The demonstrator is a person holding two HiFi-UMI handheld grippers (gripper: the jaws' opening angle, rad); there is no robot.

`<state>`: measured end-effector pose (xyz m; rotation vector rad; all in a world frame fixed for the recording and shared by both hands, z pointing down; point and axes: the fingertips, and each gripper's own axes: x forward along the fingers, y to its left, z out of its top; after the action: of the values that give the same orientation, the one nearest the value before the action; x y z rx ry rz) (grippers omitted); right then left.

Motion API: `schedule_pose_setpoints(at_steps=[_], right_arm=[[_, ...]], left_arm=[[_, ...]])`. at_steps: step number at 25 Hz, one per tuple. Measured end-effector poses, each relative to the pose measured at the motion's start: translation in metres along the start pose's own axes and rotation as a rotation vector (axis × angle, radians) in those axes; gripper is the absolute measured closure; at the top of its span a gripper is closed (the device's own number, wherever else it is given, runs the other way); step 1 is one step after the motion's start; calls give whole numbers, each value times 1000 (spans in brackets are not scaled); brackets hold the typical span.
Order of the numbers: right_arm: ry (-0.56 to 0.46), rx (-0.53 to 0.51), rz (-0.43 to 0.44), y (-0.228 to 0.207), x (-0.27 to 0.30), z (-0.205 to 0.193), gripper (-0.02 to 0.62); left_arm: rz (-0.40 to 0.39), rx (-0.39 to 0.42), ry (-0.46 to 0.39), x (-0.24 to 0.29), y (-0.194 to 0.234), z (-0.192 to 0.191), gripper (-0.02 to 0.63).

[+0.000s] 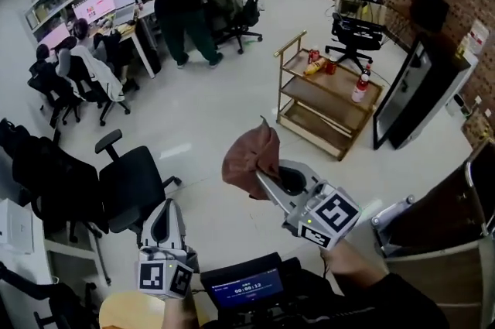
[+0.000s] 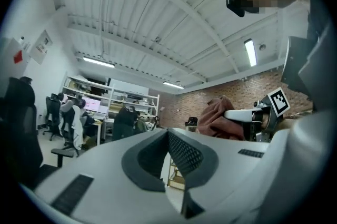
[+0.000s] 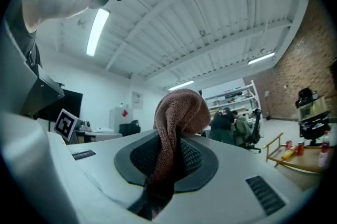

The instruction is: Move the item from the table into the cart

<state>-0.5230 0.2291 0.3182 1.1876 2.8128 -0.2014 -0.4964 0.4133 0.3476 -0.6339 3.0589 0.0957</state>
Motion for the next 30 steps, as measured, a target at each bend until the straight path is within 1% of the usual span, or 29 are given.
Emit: schedule_pose_setpoints(at_steps=[2,3,6,7,9,12,15,18,22,24,27,30], right_arm=[[-5,-8,-102,-35,-34,8,566],[-9,-16,-156,-46,-44,12,566],[-24,-34,-304,-60,-64,17,566],[-26,-35,-344,-67,-76,19,566],[-32,-45,-416,-87,-114,28,566],[-62,-60,-538,-126,-196,47,566],[-75,-84,-644,-157,-285,62,566],[-90,-108,-745,-182,-384,82,566],[-55,-165,-872,-209,-516,101,566],[-54,-182,-953,-220,-578,105,565],[-85,-197,-1094,-231,-660,110,566],[-137,-212,-1241,-239,-726,121,566]], left_arm=[[-103,-9,-3,34,-36,-3,603],[-158,-13,-7,47,-46,-4,603],[-305,-31,10,76,-61,-13,603],[-343,-44,24,86,-72,-17,603],[-415,-65,35,105,-112,-19,603],[-535,-58,27,135,-201,-17,603],[-658,-43,33,160,-303,-20,603],[-789,-44,39,175,-420,-22,603],[-958,-49,29,179,-579,-27,603],[-1051,-44,45,176,-649,-38,603],[-1186,-44,66,170,-734,-52,603],[-1311,-51,56,171,-803,-54,603]])
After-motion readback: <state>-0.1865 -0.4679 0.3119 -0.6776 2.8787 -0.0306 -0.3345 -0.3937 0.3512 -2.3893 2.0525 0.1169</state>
